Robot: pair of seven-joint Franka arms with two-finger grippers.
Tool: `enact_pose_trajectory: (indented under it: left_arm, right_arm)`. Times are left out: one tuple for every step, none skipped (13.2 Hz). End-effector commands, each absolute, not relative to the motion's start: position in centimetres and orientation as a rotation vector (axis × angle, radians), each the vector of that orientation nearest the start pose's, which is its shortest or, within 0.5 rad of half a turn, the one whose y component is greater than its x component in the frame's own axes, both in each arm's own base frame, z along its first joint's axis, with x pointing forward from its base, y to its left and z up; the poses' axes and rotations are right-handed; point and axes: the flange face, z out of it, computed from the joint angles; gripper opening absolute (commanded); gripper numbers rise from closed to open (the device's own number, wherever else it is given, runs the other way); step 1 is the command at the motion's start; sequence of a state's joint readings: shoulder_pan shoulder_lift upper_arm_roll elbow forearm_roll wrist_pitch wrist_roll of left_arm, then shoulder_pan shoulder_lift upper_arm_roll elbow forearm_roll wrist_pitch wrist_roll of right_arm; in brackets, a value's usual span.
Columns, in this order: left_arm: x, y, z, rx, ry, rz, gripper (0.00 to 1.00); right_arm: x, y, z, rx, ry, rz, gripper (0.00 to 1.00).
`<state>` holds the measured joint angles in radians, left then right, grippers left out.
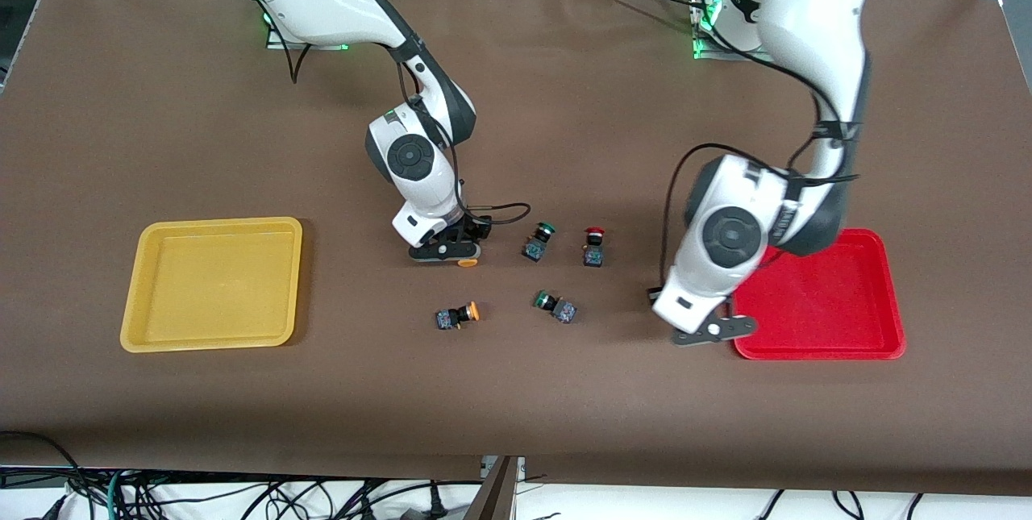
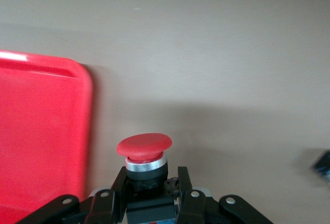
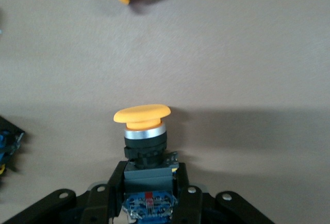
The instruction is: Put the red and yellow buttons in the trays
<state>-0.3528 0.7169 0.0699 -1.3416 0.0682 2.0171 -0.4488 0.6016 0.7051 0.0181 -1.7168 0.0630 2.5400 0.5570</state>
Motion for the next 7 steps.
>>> enact_pose_trajectory:
  left_arm:
    - [70.7,-14.5,30.1,-3.012,0.028,0.075,0.3]
    - [71.1,-11.7,29.8,-3.012,0.091,0.098,0.3]
    - [71.4,-8.9,29.3,-3.012,0.154,0.118,0.3]
    - [71.5,-5.6,28.3,-3.013,0.225,0.145,0.31]
    - [71.2,-3.8,27.2,-3.017,0.311,0.162,0.31]
    - [70.4,-3.2,25.4,-3.024,0.353,0.156,0.31]
    - [69.4,-3.2,23.2,-3.029,0.363,0.121,0.31]
  right_arm:
    - [58.2,36.2,23.5,-3.094,-0.051,-0.078,0.0]
    - [59.6,34.2,25.3,-3.129,-0.136,-0.048,0.0]
    - [61.0,31.2,26.7,-3.162,-0.224,-0.03,0.0]
    - [62.5,27.9,27.7,-3.186,-0.338,-0.025,0.0]
    - [63.7,24.4,28.1,-3.204,-0.449,-0.015,0.0]
    - [64.7,20.8,28.3,-3.217,-0.542,-0.004,0.0]
    - [65.6,17.1,28.4,-3.22,-0.626,0.012,0.0]
